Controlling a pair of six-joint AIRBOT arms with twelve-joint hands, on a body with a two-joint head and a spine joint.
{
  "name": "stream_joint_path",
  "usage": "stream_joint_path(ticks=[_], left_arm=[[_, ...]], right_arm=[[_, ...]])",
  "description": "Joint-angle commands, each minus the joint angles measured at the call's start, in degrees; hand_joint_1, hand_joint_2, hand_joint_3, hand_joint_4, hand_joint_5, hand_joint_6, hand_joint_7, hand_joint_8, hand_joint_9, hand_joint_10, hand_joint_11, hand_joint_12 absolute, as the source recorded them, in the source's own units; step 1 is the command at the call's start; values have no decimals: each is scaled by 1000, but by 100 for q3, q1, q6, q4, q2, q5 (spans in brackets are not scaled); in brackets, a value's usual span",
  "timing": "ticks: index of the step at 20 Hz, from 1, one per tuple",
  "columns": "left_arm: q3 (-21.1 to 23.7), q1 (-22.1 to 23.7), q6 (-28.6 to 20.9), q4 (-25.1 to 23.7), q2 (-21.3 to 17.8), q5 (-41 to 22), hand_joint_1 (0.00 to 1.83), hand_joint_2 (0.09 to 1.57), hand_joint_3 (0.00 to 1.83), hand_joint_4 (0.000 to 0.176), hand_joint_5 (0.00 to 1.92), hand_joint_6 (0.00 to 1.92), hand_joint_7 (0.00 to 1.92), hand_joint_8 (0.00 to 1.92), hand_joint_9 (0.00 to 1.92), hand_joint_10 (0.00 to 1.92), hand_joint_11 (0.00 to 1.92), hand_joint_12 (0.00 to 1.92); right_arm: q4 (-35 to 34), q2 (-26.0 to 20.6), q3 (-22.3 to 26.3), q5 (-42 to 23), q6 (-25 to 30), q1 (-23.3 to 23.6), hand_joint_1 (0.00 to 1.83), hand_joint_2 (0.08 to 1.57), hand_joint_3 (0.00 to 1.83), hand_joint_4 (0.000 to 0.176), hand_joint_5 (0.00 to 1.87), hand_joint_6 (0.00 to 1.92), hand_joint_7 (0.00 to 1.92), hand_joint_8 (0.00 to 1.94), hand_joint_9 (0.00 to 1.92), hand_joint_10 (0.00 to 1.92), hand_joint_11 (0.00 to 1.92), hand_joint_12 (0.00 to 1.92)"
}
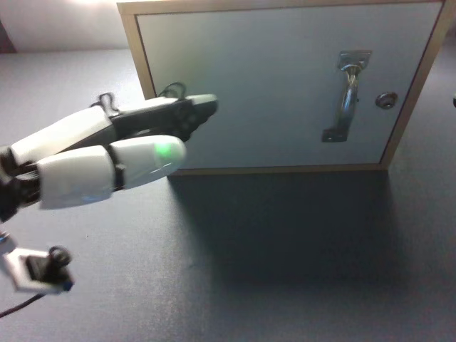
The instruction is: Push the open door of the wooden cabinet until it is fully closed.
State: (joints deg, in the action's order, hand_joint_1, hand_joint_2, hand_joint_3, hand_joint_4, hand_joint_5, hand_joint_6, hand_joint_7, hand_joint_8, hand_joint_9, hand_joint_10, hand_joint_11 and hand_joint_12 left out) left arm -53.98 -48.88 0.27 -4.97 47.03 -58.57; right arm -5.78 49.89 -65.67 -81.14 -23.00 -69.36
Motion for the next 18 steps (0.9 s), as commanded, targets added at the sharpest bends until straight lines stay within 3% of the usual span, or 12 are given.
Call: stream_joint_path(ticks=[1, 4, 5, 8, 11, 12, 16, 18], left_arm=[[46, -39, -27, 270, -120, -1011, 0, 1437, 0, 2, 205, 0, 253, 4, 276, 8, 245, 150], [268, -484, -27, 818, -437, -1517, 0, 1422, 0, 0, 218, 5, 243, 7, 223, 1, 190, 122], [297, -621, -27, 1004, -482, -1683, 0, 1417, 0, 10, 204, 0, 232, 2, 213, 0, 187, 120], [348, -1117, -27, 1663, -524, -2163, 63, 1457, 3, 0, 208, 0, 241, 0, 192, 0, 116, 85], [406, -1437, -27, 2051, -532, -2683, 20, 1445, 0, 12, 185, 2, 201, 1, 142, 1, 39, 44], [424, -1508, -27, 2140, -539, -2844, 21, 1446, 0, 2, 190, 4, 211, 5, 149, 5, 47, 47], [444, -1542, -27, 2201, -541, -3129, 277, 1411, 0, 13, 182, 3, 198, 1, 141, 3, 111, 57], [456, -1559, -27, 2177, -541, -3234, 312, 1404, 0, 12, 188, 3, 201, 2, 143, 3, 118, 55]], right_arm=[[-188, -19, 10, -750, 50, 31, 646, 1389, 0, 0, 358, 2, 326, 2, 298, 0, 310, 36], [-221, -20, 15, -796, 50, 31, 587, 1391, 1, 0, 349, 0, 309, 0, 272, 0, 287, 23], [-247, -20, 16, -824, 50, 31, 584, 1389, 1, 0, 351, 1, 307, 0, 272, 2, 295, 26], [-349, -19, 14, -972, 50, 30, 665, 1375, 0, 0, 377, 6, 350, 10, 303, 8, 307, 29], [-469, -18, 24, -1174, 50, 30, 717, 1380, 0, 0, 369, 5, 351, 4, 319, 8, 309, 29], [-514, -18, 29, -1252, 50, 30, 660, 1394, 4, 0, 366, 3, 355, 4, 329, 9, 334, 40], [-582, -5, 37, -1562, 50, 31, 760, 1434, 3, 0, 328, 2, 312, 3, 318, 8, 333, 52], [-582, -3, 58, -1768, 50, 32, 804, 1434, 1, 0, 327, 1, 290, 1, 286, 2, 305, 45]])
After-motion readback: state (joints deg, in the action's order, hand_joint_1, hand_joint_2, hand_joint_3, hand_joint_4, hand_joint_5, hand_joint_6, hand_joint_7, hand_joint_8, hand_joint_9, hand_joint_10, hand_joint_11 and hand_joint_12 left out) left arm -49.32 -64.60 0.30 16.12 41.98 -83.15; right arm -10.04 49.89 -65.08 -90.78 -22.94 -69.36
